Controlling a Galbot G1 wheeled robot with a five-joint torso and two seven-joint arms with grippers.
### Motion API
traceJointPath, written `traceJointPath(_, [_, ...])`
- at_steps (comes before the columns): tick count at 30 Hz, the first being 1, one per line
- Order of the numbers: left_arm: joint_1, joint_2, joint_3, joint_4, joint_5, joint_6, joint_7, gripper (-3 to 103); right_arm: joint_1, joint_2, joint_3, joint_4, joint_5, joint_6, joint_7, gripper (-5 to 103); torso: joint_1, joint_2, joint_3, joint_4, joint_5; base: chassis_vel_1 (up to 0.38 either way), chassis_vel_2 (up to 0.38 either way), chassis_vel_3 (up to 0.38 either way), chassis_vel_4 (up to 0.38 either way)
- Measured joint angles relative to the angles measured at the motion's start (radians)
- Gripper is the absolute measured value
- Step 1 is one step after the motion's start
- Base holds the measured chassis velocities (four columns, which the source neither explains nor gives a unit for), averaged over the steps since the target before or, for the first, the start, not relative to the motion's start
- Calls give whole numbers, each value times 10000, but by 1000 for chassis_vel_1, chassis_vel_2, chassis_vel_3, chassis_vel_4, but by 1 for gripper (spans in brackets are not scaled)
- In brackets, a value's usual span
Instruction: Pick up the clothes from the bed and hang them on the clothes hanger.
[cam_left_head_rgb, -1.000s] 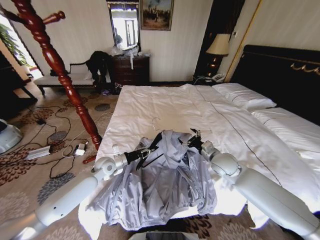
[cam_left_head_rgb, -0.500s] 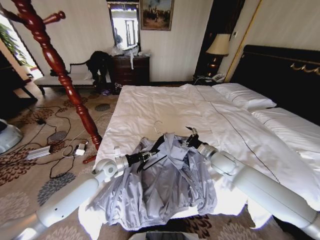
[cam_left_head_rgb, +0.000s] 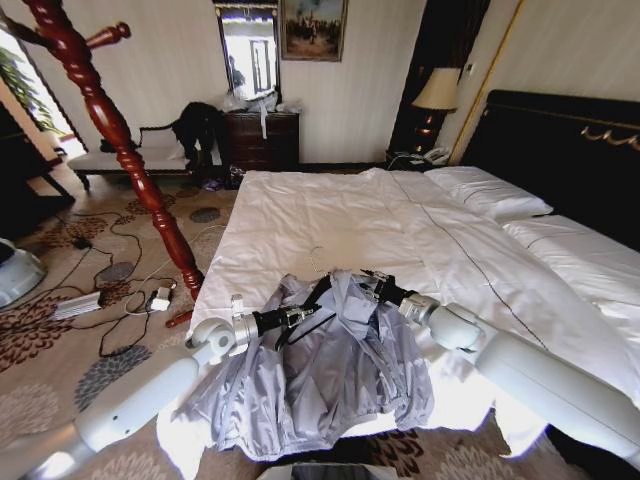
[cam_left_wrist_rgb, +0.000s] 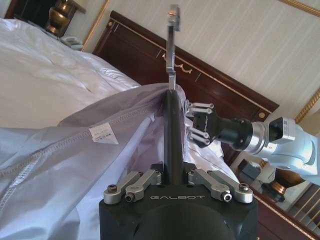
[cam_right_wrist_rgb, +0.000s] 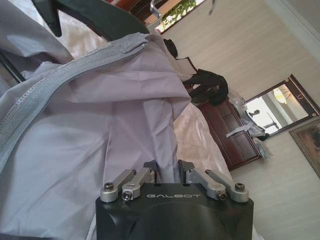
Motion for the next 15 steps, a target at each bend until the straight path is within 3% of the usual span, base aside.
traceJointPath(7, [-175,-64,-33,50,130,-13,13,17,-105,-14,22,-7,-26,30,152,19,0,0,0,-3,1,0,0,0,0])
traceJointPath(15, [-63,-17,-174,-189,120,21,-498,16,-219,-20,102,35,-148,44,284,19,0,0,0,-3,0,0,0,0,0])
